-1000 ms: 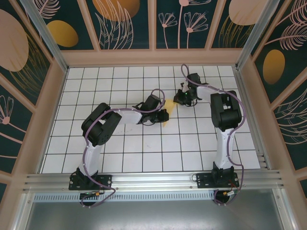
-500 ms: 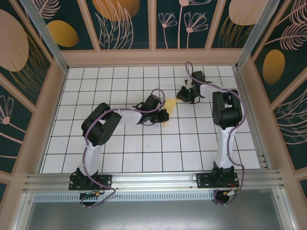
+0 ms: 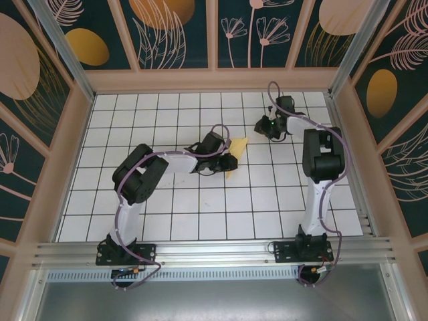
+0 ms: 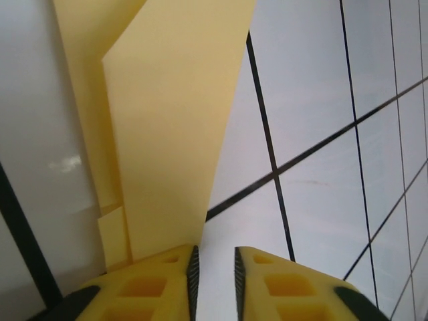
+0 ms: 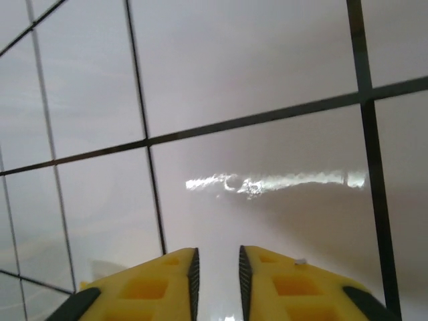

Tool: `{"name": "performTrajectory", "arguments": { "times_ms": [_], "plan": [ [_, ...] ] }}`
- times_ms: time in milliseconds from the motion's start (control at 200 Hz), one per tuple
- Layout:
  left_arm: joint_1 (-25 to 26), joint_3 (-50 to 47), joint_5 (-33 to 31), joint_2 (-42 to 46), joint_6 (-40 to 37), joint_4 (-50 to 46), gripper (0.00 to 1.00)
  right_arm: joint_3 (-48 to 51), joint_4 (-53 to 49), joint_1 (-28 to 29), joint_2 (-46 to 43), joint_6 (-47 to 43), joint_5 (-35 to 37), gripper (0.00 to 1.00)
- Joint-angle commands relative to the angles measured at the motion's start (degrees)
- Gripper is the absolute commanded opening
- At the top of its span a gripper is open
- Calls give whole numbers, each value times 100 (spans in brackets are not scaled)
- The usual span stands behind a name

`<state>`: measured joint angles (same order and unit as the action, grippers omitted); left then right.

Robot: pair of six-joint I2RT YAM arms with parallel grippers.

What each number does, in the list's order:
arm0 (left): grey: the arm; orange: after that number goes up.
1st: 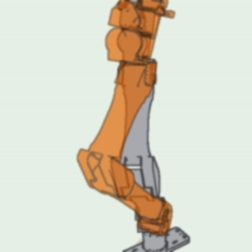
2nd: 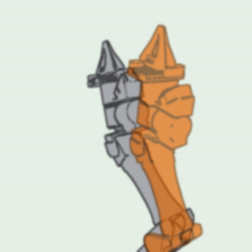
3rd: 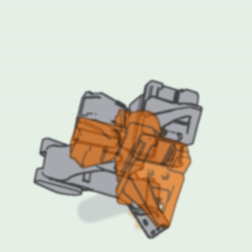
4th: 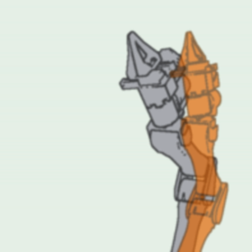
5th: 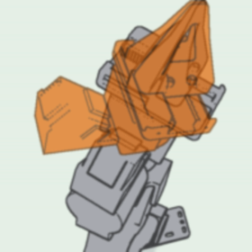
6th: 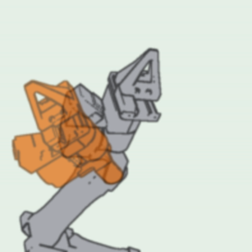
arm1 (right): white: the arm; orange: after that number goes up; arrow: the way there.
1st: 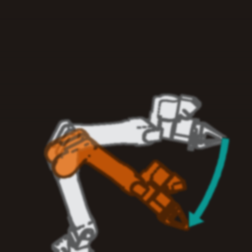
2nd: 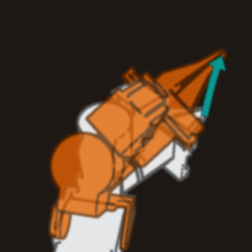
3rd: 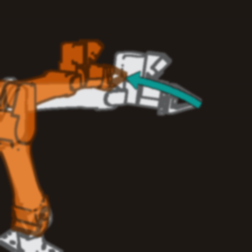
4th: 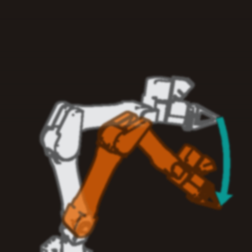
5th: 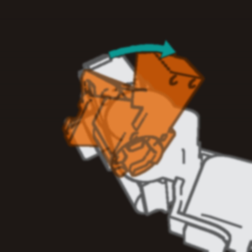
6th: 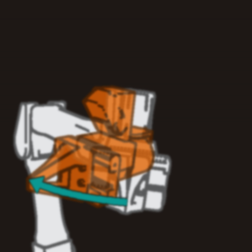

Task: Fold a paper plane with a square sheet of paper (fold left side to right side)

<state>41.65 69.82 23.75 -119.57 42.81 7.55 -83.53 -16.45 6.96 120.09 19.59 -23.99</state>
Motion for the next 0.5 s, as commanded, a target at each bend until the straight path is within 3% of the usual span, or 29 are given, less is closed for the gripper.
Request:
{"name": "performTrajectory", "arguments": {
  "times_ms": [0,280,360,495],
  "plan": [
    [38,-92,323,458,46,-384,30,383,71,64,-820,38,237,30],
    [-238,-655,-435,1905,-192,-390,44,1272,-421,682,-1972,642,1058,52],
    [-299,-936,-934,2290,-197,-413,47,1459,-471,1039,-2094,936,1202,62],
    [-373,-1271,-1470,2575,-88,-380,48,1584,-568,1636,-1960,1359,1481,69]
  ]
}}
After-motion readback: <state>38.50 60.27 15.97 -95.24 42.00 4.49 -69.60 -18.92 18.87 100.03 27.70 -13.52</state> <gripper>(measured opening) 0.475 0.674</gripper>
